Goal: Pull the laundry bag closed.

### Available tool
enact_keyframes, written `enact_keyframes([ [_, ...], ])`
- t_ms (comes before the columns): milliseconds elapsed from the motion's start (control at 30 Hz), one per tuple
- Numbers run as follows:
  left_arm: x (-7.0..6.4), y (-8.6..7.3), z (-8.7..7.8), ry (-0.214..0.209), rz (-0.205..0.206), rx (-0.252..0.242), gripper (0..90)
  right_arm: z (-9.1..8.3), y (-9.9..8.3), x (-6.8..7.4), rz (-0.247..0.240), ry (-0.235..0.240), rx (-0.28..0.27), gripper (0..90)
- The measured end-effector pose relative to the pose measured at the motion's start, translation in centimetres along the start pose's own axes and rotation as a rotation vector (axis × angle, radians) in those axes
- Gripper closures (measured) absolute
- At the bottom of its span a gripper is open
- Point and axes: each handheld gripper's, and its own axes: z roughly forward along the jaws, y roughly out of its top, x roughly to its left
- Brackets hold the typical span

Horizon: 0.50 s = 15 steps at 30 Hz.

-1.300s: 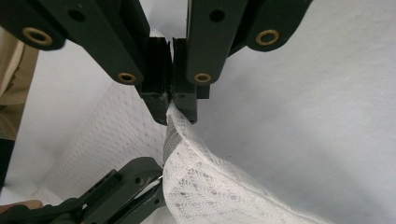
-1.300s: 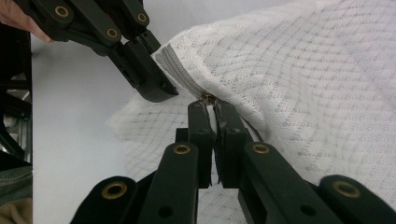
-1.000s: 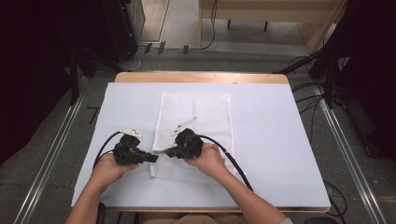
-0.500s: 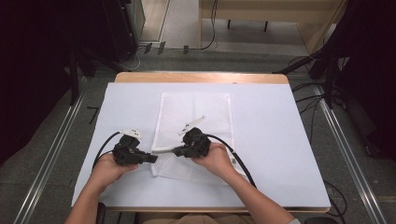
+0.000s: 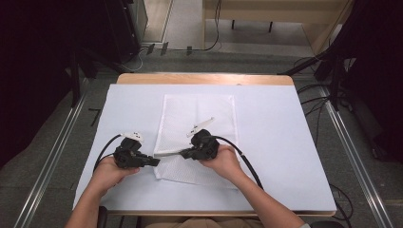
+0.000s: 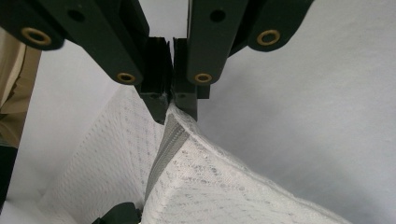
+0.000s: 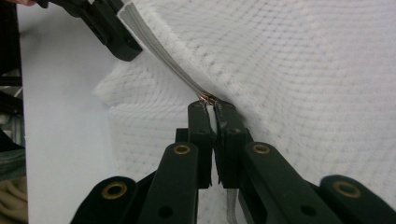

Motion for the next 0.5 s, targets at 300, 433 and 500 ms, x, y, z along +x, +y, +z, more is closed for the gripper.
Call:
enact_keyframes([
  [300,0.0,-0.1,0.0,-0.009,-0.001,0.005,88.3,-0.6,-0.8,-0.5,0.002,-0.015,0.004,87.9],
  [433,0.0,-0.1,0.0,-0.015,-0.008,0.008,88.3,-1.0,-1.2,-0.7,0.010,-0.020,0.001,88.0],
  [500,0.0,-0.1,0.0,-0.016,-0.011,0.006,88.3,-1.2,-1.5,-0.9,0.019,-0.022,-0.005,87.9],
])
